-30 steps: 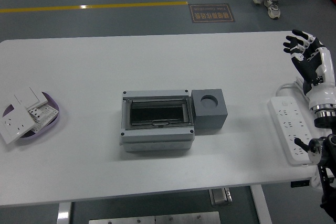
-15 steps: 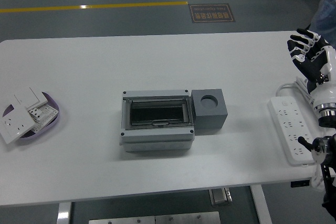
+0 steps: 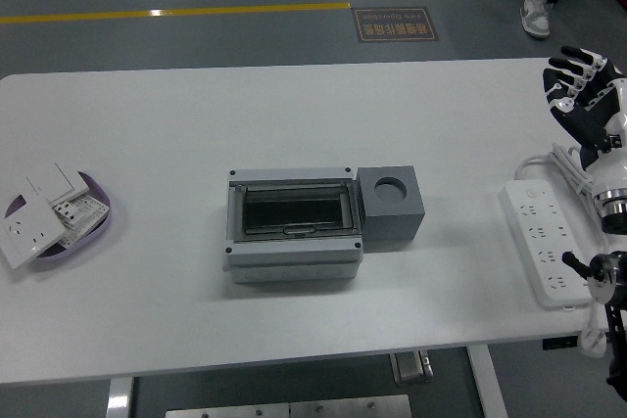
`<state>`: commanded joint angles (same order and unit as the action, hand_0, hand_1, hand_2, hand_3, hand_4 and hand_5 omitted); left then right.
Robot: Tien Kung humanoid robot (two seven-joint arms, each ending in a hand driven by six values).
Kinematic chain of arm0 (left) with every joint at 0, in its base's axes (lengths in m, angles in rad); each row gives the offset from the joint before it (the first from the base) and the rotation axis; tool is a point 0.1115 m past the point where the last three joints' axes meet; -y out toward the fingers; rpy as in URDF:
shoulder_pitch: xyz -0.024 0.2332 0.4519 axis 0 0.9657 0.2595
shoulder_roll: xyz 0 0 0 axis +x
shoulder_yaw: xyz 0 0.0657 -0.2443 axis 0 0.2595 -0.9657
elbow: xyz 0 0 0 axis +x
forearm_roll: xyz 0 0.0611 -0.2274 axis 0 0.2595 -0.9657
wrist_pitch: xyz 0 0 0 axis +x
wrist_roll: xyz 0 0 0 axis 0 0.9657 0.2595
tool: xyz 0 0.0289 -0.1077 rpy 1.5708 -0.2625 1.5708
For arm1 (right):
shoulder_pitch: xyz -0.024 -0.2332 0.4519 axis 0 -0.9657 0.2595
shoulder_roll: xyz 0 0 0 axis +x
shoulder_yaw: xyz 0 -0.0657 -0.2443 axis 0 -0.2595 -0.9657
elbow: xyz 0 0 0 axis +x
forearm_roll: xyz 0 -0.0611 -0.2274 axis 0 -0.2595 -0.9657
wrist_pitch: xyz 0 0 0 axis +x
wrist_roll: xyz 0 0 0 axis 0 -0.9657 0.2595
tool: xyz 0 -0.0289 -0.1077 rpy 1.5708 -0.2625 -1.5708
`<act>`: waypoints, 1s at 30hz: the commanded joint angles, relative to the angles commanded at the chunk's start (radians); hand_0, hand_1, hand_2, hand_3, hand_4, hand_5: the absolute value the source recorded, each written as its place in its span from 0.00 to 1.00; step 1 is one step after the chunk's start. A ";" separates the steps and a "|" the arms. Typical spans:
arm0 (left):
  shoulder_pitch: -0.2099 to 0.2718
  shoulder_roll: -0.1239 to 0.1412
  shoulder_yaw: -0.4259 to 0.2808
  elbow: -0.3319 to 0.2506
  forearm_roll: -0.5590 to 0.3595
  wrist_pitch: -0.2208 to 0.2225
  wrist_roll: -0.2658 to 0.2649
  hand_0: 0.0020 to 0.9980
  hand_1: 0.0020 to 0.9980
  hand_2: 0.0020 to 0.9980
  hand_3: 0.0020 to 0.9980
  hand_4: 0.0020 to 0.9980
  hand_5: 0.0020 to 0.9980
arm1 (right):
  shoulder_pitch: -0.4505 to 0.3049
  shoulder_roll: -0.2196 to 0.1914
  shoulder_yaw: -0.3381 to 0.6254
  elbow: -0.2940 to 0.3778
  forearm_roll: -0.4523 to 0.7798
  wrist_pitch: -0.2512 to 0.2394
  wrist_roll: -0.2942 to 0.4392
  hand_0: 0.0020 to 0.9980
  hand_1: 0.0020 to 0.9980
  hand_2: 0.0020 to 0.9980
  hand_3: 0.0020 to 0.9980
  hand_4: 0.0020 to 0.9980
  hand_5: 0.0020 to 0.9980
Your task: Pick up the cylinder from the cube,place it in the box,flap close box
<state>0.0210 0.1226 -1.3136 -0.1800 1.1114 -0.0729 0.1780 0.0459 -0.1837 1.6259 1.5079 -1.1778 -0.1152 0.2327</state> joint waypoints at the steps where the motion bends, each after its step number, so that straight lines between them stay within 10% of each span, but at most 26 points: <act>1: 0.000 0.000 0.000 0.000 0.000 0.000 0.000 0.64 0.66 0.58 0.67 0.72 0.31 | 0.000 0.000 0.001 0.001 0.000 0.000 0.000 0.69 0.64 0.64 0.64 0.68 0.09; 30: -0.004 -0.001 0.008 0.000 0.002 -0.002 -0.002 0.64 0.66 0.58 0.67 0.72 0.31 | 0.008 -0.008 -0.011 0.002 0.015 -0.002 0.006 0.70 0.63 0.62 0.63 0.71 0.11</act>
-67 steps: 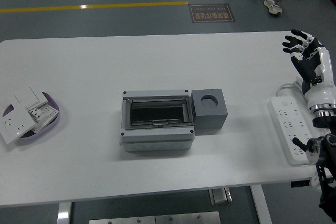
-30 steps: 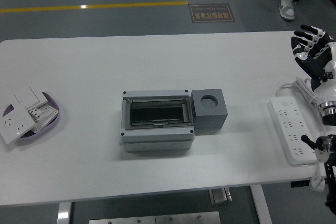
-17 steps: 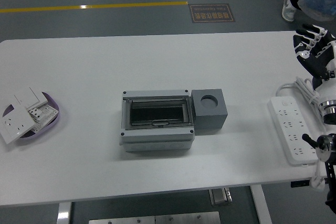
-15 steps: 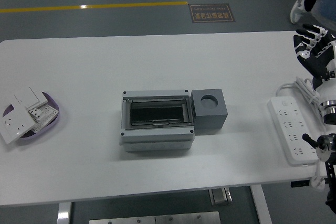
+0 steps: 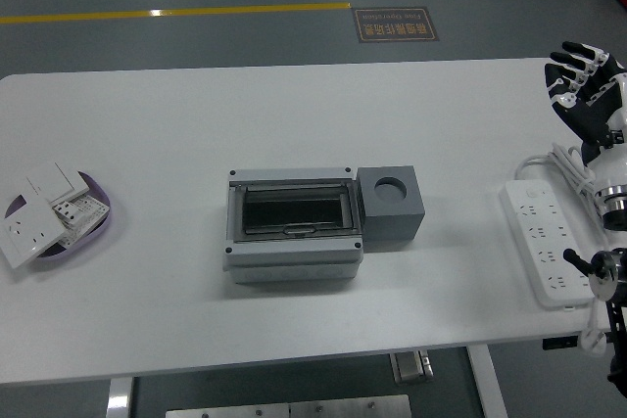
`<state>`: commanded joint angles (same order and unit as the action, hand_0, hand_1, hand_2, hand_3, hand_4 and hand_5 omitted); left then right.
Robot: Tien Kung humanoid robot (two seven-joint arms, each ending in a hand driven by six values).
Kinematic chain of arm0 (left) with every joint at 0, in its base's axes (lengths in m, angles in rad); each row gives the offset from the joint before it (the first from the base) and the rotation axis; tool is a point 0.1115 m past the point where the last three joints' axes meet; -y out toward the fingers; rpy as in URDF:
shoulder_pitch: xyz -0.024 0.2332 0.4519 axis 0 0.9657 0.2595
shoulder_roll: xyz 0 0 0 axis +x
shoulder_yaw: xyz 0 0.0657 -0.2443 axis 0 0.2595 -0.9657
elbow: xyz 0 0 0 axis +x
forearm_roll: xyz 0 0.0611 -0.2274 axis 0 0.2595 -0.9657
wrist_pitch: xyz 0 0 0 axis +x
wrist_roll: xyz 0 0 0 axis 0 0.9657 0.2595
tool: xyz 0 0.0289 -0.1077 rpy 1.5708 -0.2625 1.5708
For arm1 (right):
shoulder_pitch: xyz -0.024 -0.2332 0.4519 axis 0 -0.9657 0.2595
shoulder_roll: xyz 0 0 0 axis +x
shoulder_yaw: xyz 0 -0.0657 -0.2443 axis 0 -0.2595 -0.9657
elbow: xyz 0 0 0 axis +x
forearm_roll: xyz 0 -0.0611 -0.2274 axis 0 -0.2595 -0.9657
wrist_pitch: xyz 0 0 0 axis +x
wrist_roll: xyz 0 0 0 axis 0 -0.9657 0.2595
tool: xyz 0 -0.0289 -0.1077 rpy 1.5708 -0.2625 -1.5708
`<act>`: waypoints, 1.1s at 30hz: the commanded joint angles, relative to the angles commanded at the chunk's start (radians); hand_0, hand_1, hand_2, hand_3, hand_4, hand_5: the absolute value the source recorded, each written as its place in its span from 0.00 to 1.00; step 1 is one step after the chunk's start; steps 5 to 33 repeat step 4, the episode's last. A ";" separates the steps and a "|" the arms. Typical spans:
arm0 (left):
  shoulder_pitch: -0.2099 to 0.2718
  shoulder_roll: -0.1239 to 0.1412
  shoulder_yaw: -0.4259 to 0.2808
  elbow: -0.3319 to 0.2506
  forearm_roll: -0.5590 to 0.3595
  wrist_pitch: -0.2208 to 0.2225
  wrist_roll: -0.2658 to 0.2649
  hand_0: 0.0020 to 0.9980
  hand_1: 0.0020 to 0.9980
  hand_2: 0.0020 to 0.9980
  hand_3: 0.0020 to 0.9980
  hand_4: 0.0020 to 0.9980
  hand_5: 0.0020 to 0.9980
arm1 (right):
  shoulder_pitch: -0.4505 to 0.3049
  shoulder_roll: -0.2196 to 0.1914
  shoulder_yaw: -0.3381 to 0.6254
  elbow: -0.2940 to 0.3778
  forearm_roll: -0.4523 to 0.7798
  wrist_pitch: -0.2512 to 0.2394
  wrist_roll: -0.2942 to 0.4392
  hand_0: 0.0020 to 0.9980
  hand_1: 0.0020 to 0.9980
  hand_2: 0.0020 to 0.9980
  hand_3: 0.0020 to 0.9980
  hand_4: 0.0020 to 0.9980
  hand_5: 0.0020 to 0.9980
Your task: Pick up the cylinder from the cube,place it in the box,flap close box
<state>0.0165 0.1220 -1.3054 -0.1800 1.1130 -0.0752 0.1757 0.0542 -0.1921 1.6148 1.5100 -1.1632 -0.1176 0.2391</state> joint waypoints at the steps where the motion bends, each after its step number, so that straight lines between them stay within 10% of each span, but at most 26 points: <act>1: 0.000 0.000 0.000 0.000 0.000 0.000 0.000 0.64 0.66 0.58 0.67 0.72 0.31 | 0.000 0.000 -0.001 0.000 0.001 -0.001 0.001 0.70 0.63 0.62 0.63 0.71 0.11; 33: -0.002 0.002 0.001 0.000 -0.001 0.000 0.000 0.64 0.66 0.58 0.67 0.72 0.31 | 0.002 -0.001 -0.003 0.000 0.004 -0.004 0.004 0.70 0.63 0.62 0.63 0.71 0.11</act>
